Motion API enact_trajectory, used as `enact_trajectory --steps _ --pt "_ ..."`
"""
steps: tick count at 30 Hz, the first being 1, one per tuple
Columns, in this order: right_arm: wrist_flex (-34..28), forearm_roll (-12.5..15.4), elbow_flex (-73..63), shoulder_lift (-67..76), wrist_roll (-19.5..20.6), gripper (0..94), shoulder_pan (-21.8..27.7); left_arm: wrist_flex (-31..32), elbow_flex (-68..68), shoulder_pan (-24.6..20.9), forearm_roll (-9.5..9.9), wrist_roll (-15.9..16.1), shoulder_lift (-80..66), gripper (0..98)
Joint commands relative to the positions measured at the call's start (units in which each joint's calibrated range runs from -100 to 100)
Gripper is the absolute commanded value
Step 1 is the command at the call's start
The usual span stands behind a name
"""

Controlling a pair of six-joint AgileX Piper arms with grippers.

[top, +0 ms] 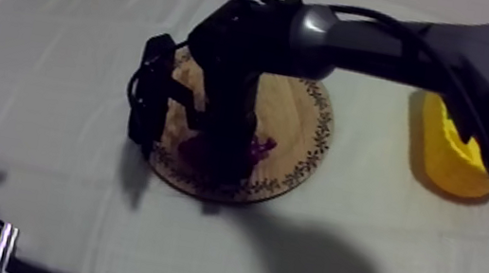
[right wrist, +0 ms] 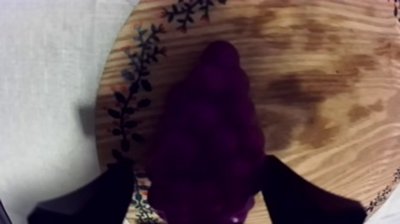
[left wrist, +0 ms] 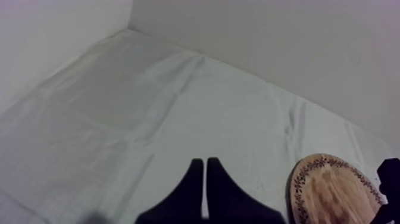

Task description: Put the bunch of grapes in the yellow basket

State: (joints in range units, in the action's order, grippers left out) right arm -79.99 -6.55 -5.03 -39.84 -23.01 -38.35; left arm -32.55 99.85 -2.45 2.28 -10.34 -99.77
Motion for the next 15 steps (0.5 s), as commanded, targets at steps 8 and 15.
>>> enact_trajectory --steps 8,15 --pt "0.4 0.0 0.3 0.6 0.4 40.7 0.5 0.0 0.0 0.0 -0.01 0.0 0.0 0.0" --pt "-0.4 -0.2 0.3 5.2 -0.1 41.2 1.4 0.0 0.0 0.0 -0.01 0.0 0.0 0.0"
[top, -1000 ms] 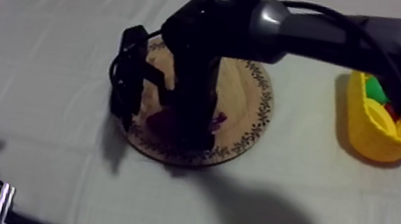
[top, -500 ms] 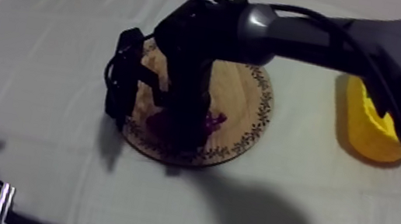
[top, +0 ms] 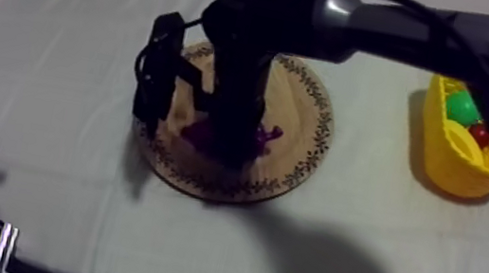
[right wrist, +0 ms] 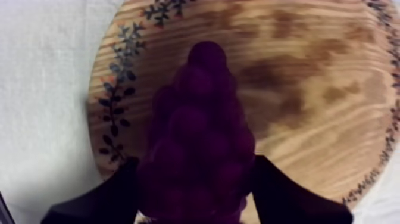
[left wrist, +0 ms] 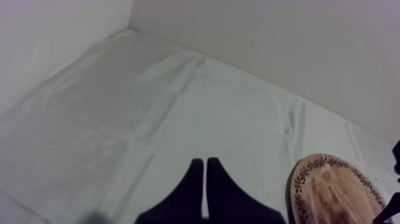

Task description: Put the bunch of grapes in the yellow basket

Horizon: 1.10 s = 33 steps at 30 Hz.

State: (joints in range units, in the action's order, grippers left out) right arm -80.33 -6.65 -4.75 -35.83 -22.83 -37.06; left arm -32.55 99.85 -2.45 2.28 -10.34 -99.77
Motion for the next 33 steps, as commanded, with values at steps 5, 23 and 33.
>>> enact_trajectory --steps 5,23,33 --pt "-1.4 -0.2 0.0 6.8 -1.3 42.4 1.0 0.0 0.0 0.0 -0.01 0.0 0.0 0.0" --pt "-8.9 1.5 -2.1 22.8 -1.0 42.2 5.2 0.0 0.0 0.0 -0.01 0.0 0.0 0.0" --pt "-9.1 2.2 2.9 27.1 3.2 42.8 16.3 0.0 0.0 0.0 -0.01 0.0 0.0 0.0"
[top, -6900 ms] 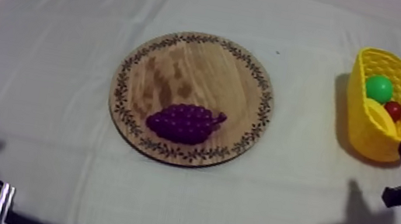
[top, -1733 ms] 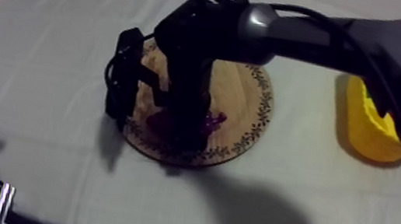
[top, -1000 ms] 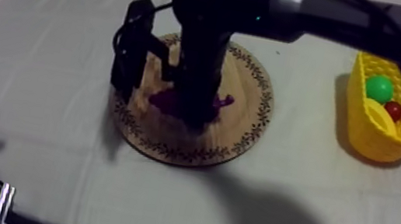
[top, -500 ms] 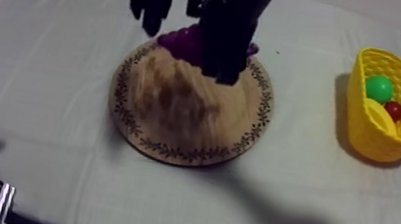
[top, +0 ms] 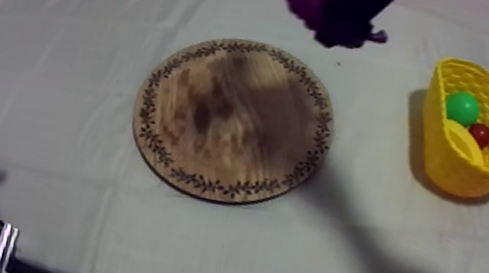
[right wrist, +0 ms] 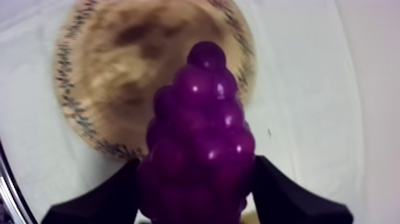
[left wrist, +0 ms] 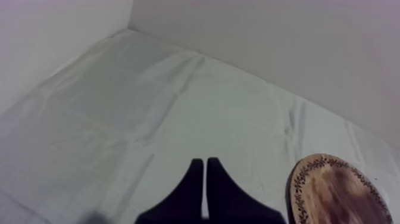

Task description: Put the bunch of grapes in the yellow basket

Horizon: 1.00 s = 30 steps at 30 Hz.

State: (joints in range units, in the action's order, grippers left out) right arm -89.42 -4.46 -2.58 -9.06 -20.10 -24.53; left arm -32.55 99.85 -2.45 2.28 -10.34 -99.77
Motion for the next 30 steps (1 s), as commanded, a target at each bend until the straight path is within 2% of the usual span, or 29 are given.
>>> enact_trajectory --steps 1,8,16,25,30 --pt "0.0 0.0 1.4 0.6 0.8 42.8 5.3 0.0 0.0 0.0 -0.01 0.0 0.0 0.0" --pt "-0.3 -0.2 6.6 2.6 2.8 42.4 14.7 0.0 0.0 0.0 -0.01 0.0 0.0 0.0" --pt "-1.3 -0.8 14.2 5.0 4.4 42.1 22.8 0.0 0.0 0.0 -0.01 0.0 0.0 0.0" --pt "-0.5 -1.6 23.2 5.7 3.9 42.7 27.4 0.0 0.0 0.0 -0.01 0.0 0.0 0.0" --pt "1.2 -1.9 24.8 3.9 4.6 47.8 28.1 0.0 0.0 0.0 -0.01 0.0 0.0 0.0"
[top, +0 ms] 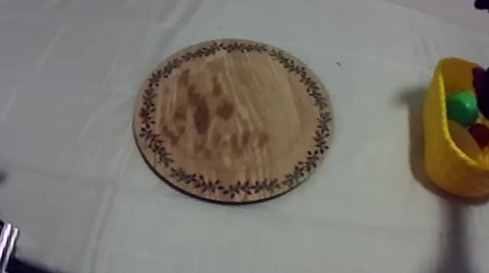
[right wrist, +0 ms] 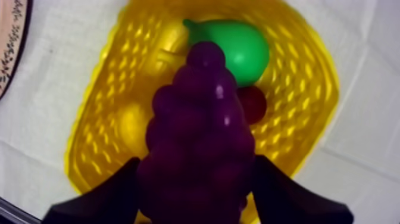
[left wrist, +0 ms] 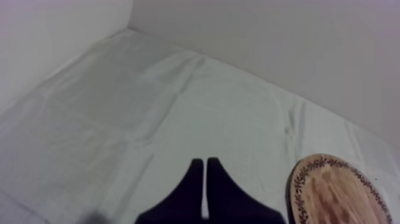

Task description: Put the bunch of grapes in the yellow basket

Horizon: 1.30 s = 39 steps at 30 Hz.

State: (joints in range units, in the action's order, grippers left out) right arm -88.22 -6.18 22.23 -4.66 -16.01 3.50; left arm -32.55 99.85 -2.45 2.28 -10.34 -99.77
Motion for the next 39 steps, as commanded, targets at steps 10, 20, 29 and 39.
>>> enact_trajectory --steps 10,20,29,39 --pt "1.4 -0.6 -0.3 -4.0 2.4 81.4 1.3 0.0 0.0 0.0 -0.01 0.0 0.0 0.0" --pt "3.1 -0.9 2.2 2.6 1.6 61.9 0.6 0.0 0.0 0.0 -0.01 0.0 0.0 0.0" --pt "11.8 -2.1 13.6 18.3 2.4 33.3 -0.4 0.0 0.0 0.0 -0.01 0.0 0.0 0.0" --pt "26.4 -4.8 33.8 36.2 8.9 5.1 -3.6 0.0 0.0 0.0 -0.01 0.0 0.0 0.0"
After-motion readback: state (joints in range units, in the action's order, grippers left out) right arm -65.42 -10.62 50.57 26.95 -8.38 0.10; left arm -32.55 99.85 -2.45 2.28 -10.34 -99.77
